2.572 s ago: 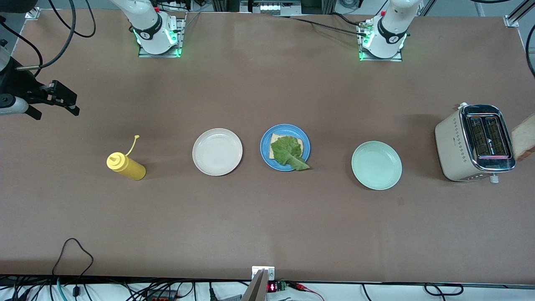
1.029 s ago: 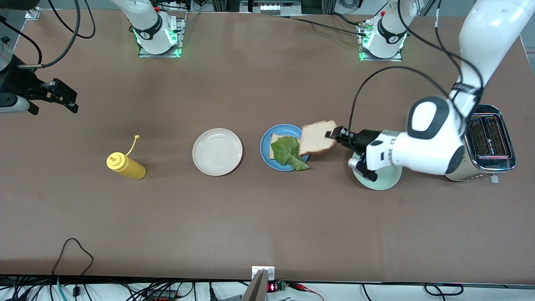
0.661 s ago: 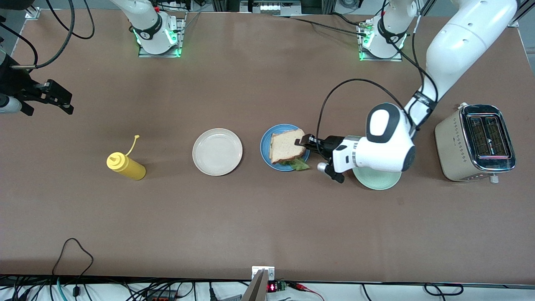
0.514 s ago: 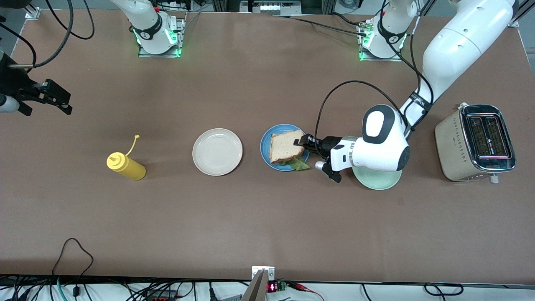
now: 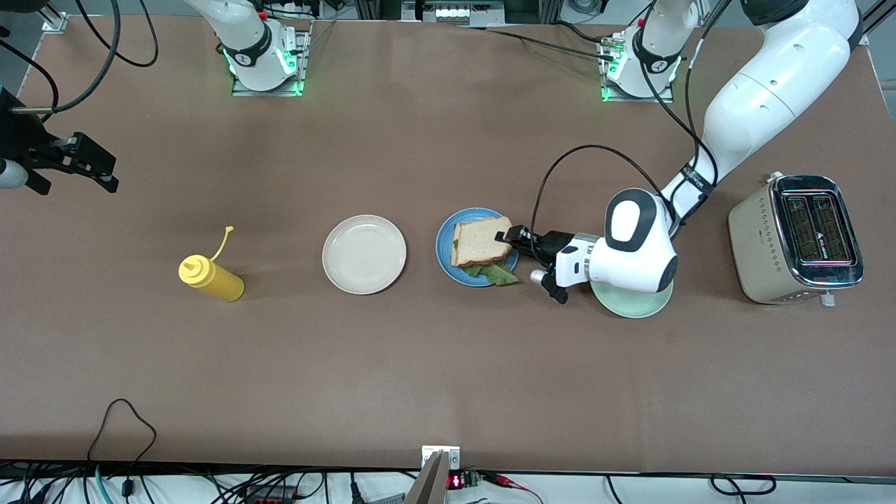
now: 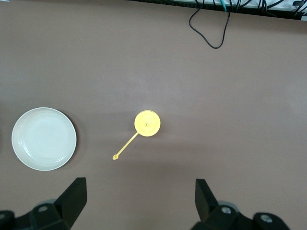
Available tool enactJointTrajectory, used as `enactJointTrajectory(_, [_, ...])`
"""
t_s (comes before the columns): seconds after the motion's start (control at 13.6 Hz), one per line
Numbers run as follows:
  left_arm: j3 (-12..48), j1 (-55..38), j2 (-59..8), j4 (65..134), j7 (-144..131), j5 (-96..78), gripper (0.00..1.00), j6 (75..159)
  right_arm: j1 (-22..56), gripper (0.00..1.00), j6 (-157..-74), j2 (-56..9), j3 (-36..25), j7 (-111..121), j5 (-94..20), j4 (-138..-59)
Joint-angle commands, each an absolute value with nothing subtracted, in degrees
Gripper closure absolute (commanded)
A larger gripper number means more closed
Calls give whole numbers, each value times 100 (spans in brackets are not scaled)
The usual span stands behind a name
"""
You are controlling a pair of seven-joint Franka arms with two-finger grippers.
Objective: Make sandwich in blue plate with both arms
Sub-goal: 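Lower the bread onto the lettuce on the blue plate with the left gripper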
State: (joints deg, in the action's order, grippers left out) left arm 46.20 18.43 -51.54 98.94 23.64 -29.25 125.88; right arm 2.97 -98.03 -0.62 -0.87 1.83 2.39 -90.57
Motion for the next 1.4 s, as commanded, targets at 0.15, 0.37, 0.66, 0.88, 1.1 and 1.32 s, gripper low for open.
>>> enactJointTrajectory(0.15, [4483, 1863, -5186, 9888, 2759, -3015, 1, 12674, 264, 0, -9703, -158, -53, 149, 229, -8947])
enactJointTrajectory(0.37, [4465, 1986, -5063, 9879, 2918, -2997, 0, 12595, 255, 0, -9712, -211, -53, 132, 228, -8938])
enactJointTrajectory(0.66, [4447, 2197, -4694, 9809, 2831, -2569, 0, 12104, 255, 0, -9729, -246, -62, 123, 246, -8938])
enactJointTrajectory(0.88, [4447, 2513, -4405, 9634, 2786, -2014, 0, 11463, 246, 0, -9712, -246, -62, 132, 246, -8938])
enactJointTrajectory(1.1, [4447, 2654, -4070, 9475, 2655, -1155, 0, 10918, 237, 0, -9712, -246, -62, 123, 246, -8938])
enactJointTrajectory(1.32, [4456, 2654, -3877, 8984, 2286, -223, 0, 9962, 237, 0, -9703, -264, -62, 123, 141, -8930])
